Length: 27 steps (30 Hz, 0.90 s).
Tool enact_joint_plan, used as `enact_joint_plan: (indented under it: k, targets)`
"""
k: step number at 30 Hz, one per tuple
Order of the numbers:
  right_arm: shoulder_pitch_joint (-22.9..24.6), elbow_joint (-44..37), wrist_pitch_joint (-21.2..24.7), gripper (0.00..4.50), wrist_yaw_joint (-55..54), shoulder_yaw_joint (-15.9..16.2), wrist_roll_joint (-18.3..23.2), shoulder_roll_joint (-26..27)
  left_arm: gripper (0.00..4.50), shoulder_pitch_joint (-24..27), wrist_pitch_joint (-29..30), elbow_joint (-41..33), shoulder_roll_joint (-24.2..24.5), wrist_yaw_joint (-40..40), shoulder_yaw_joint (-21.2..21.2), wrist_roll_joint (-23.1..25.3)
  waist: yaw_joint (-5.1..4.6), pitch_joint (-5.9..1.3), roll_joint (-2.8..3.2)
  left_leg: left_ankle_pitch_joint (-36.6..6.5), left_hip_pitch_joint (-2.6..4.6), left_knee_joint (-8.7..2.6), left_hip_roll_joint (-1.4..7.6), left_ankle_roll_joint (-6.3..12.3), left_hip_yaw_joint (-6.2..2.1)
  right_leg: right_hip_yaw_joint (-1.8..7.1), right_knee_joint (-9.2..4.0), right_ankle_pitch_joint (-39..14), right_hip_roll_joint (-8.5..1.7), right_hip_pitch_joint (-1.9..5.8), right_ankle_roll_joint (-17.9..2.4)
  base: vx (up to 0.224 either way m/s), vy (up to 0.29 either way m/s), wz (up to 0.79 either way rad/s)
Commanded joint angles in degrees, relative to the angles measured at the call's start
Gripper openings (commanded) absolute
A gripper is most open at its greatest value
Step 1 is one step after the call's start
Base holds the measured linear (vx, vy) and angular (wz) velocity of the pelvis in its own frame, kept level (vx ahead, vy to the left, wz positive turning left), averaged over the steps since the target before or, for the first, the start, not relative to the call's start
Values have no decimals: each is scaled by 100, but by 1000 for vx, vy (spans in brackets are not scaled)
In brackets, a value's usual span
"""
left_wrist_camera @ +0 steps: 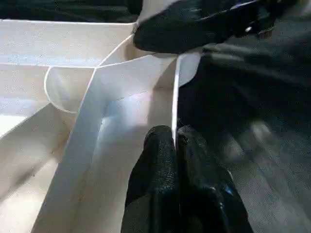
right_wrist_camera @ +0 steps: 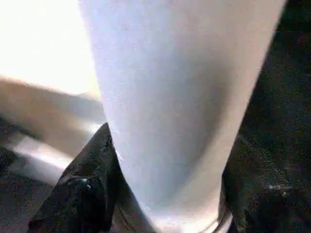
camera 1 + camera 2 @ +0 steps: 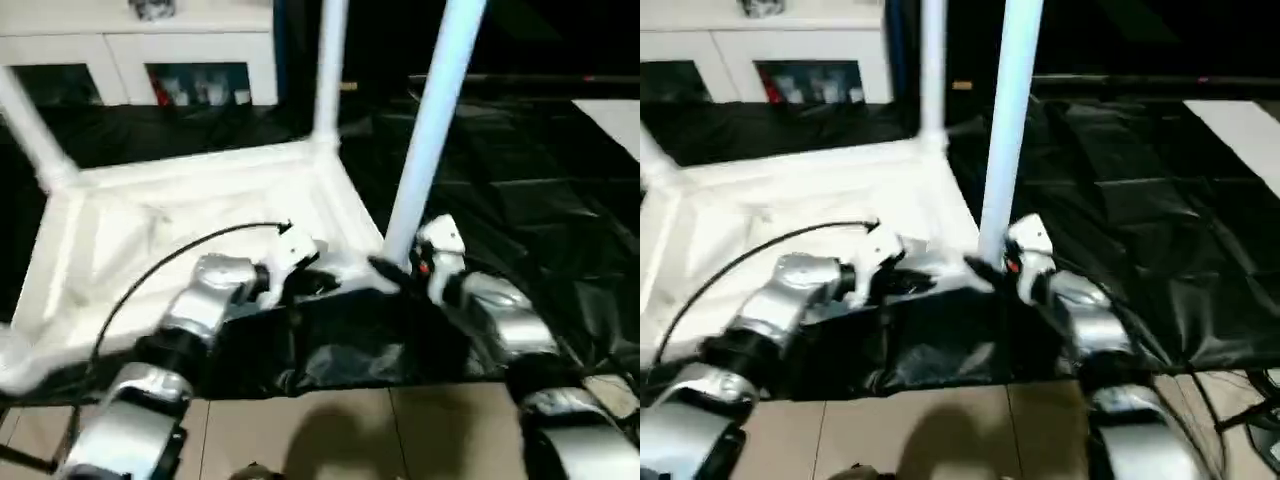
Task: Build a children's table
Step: Rotate leg to tighten
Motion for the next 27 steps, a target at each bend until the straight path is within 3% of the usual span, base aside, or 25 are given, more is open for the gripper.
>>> enact_joint_plan:
  k: [1, 3, 7, 8, 9, 11, 14, 18, 26, 27]
  targets:
    - [133, 331, 269, 254, -47, 320, -172, 355, 0, -313, -73, -212, -344, 294, 67, -212, -18, -365, -19, -1469, 148, -478, 728, -209, -423, 476, -462, -1459, -745, 170, -1306, 0, 0, 0]
    - [-29, 531, 305, 254, -495, 212, -125, 534, 0, -360, -4, -188, -521, 557, 66, -174, -6, -375, -31, -1238, 121, -450, 714, -69, -399, 488, -432, -1104, -759, 179, -1375, 0, 0, 0]
    - [-224, 765, -58, 254, -830, 262, -244, 769, 0, -361, -11, -215, -741, 699, -58, -101, 10, -380, -33, -1060, 104, -429, 701, 87, -389, 467, -428, -1007, -747, 201, -1374, 0, 0, 0]
    - [-240, 779, -133, 289, -794, 215, -212, 783, 0, -344, -37, -225, -720, 660, -69, -88, 8, -383, -36, -1039, 102, -431, 702, 112, -389, 466, -422, -972, -740, 201, -1368, 0, 0, 0]
    - [-254, 777, -192, 289, -674, 127, -121, 791, 0, -316, -79, -244, -671, 571, -81, -80, 7, -383, -32, -1032, 101, -435, 709, 145, -391, 460, -416, -937, -736, 203, -1370, 0, 0, 0]
    - [-253, 758, -196, 289, -600, 95, -74, 786, 0, -301, -98, -254, -641, 515, -89, -82, 4, -373, -29, -1085, 105, -444, 715, 162, -392, 458, -423, -991, -729, 199, -1371, 0, 0, 0]
    - [-214, 621, -251, 331, -325, 142, -48, 714, 0, -235, -139, -312, -505, 277, -128, -119, 1, -377, -14, -1158, 109, -452, 721, 125, -397, 457, -416, -1001, -730, 201, -1377, 0, 0, 0]
    - [8, 249, -477, 331, 736, 568, -185, 298, 0, -66, -357, -466, -80, -511, -194, -263, 11, -389, -23, -997, 70, -422, 710, 282, -376, 437, -376, -748, -722, 233, -1422, 0, 0, 0]
    - [504, -568, -611, 331, 2583, 829, 199, -318, 0, 18, -543, -446, 324, -1174, -133, -386, 81, -384, -27, -926, 67, -408, 744, 459, -364, 430, -358, -690, -715, 215, -1487, 0, 0, 0]
    - [563, -703, -544, 305, 2825, 849, 274, -390, 0, 30, -554, -445, 365, -1258, -132, -408, 92, -383, -26, -978, 67, -405, 744, 441, -365, 434, -365, -802, -721, 217, -1478, 0, 0, 0]
